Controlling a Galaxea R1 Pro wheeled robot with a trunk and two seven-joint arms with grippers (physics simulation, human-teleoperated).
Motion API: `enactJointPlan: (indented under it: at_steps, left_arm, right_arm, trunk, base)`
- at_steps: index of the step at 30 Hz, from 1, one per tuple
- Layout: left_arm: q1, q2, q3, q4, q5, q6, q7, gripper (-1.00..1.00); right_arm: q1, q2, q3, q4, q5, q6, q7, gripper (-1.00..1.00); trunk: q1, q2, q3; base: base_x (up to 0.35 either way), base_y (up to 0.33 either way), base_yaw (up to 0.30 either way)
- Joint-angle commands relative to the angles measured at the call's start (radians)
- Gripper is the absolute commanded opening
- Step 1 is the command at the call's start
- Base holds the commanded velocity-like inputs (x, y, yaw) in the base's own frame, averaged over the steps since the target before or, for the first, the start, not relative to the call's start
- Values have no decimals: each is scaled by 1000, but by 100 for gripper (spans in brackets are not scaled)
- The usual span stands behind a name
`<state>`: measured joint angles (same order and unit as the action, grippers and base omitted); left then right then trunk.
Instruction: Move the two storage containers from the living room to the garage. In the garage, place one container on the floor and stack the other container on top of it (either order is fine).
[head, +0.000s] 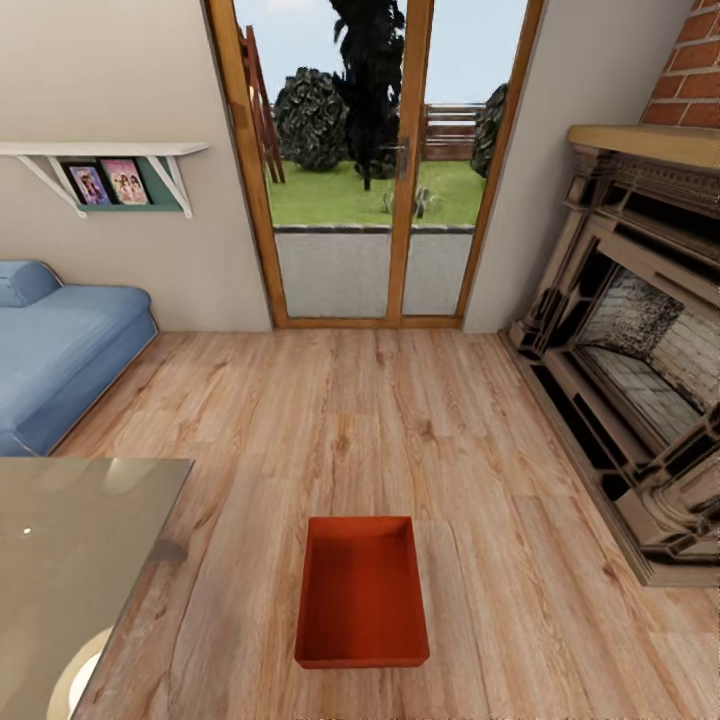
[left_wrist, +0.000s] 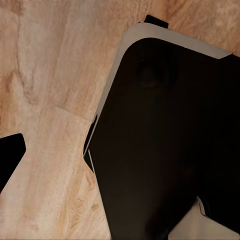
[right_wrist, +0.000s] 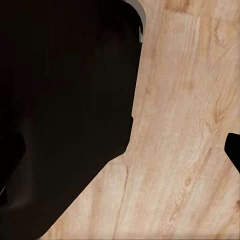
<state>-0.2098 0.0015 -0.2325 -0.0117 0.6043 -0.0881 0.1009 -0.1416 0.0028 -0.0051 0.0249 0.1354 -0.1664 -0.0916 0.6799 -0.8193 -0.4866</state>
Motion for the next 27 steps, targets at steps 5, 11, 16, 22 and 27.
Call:
enactJointPlan:
  at_steps: [5,11,16,22,27]
  left_arm:
    - [0,0,-9,-1,6,-2,3,100]
    - [0,0,-9,-1,6,-2,3,100]
    - [0,0,-9,-1,6,-2,3,100]
    - [0,0,-9,-1,6,-2,3,100]
    - [0,0,-9,-1,6,-2,3,100]
  right_arm:
    - [-1,0,-1,3,10,-4,-7,100]
    - [-1,0,-1,3,10,-4,-7,100]
    - [-1,0,0,3,11,-4,-7,100]
    - [-1,0,0,3,13,-4,-6,100]
    - [-1,0,1,3,13,-4,-6,100]
  trunk:
    - [0,-1,-9]
    - [0,-1,-18]
    - [0,-1,-26]
    - [0,-1,-36]
    - [0,-1,-44]
  base:
    - [0,0,-84]
    - [0,0,-83]
    - [0,0,-76]
    - [0,0,-16]
    - [0,0,-1]
